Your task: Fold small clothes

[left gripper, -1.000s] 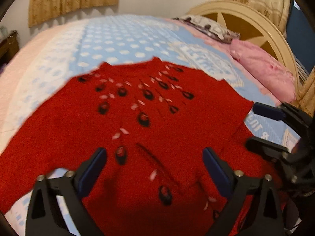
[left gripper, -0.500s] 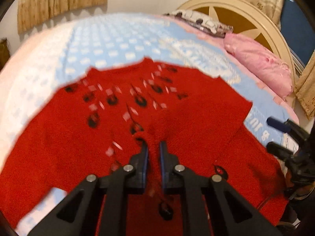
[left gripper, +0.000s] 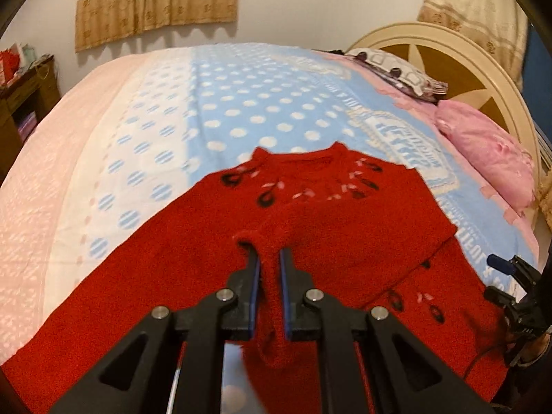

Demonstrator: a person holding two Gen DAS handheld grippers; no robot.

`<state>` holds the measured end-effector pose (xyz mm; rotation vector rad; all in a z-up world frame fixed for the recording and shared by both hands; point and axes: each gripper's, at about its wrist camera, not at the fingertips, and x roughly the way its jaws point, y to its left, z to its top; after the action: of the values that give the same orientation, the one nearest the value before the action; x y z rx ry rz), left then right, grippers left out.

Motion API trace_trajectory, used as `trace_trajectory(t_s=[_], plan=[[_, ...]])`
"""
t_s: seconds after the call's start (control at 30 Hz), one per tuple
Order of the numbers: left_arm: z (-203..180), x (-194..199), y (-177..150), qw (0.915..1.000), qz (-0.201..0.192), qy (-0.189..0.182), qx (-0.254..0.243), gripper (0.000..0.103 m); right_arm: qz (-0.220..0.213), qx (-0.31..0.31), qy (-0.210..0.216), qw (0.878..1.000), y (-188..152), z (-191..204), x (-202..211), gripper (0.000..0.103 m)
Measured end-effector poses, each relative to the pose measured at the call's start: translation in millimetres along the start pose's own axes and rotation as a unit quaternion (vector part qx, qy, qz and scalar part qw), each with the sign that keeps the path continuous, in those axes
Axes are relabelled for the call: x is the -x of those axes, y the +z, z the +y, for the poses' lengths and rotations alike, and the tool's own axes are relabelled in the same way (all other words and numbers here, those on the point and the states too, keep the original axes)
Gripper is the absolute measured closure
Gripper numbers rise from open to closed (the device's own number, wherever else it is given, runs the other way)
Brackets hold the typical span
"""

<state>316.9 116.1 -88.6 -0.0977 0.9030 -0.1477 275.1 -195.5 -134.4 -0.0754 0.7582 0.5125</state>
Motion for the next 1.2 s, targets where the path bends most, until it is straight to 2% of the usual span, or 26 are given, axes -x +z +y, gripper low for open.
trace_trajectory(t_s=[0.17,0.4,0.47,0.67,0.8,0.9,0.93,1.0,1.03,1.07,1.13,1.2], plan=[[17.1,-10.7,-8.2,0.9998,0.011,0.007,0.018,0.092,0.004,-0.003,0.002,1.0,-0.2,1.7,-3.0,0.033],[35.1,-45.0,-26.4,0.998,0.046,0.021,0.038,0.092,0.017,0.003,0.007,1.0,-2.4,5.5,-5.7,0.033],[42.0,-50.5,-30.6,0.9971,0.051,0.01,0.055,0.092,0.025,0.013,0.012,1.0,0.4,6.7,-4.3,0.033],[38.1,-49.4,-35.3,0.998,0.044,0.019,0.04,0.09,0.039,0.031,0.021,0.999,34.5,-5.1,-4.9,0.031],[46.0,-46.7,-34.7,0.9975,0.04,0.006,0.058,0.091,0.051,0.029,0.029,0.998,64.0,-17.6,-37.1,0.03],[49.9,-45.2,-35.8,0.9973,0.037,0.005,0.063,0.091,0.069,0.03,0.03,0.997,69.8,-21.6,-71.2,0.03],[50.6,-45.0,-36.7,0.9973,0.036,0.002,0.063,0.091,0.082,0.029,0.034,0.996,68.1,-22.0,-82.2,0.03],[48.2,-47.3,-39.4,0.9978,0.041,-0.001,0.052,0.091,0.135,0.027,0.041,0.99,57.5,-23.0,-109.2,0.03],[47.1,-47.6,-40.6,0.9979,0.041,0.002,0.05,0.089,0.147,0.028,0.03,0.988,53.9,-24.6,-115.1,0.03],[45.9,-47.0,-41.5,0.998,0.04,0.008,0.049,0.085,0.14,0.034,0.015,0.989,50.2,-24.3,-116.6,0.029],[44.4,-44.5,-44.0,0.9979,0.036,0.016,0.051,0.082,0.135,0.044,0.014,0.99,49.6,-19.7,-111.6,0.029],[41.8,-41.9,-48.8,0.9981,0.029,0.031,0.046,0.071,0.129,0.053,0.01,0.99,52.9,-15.0,-105.1,0.029]])
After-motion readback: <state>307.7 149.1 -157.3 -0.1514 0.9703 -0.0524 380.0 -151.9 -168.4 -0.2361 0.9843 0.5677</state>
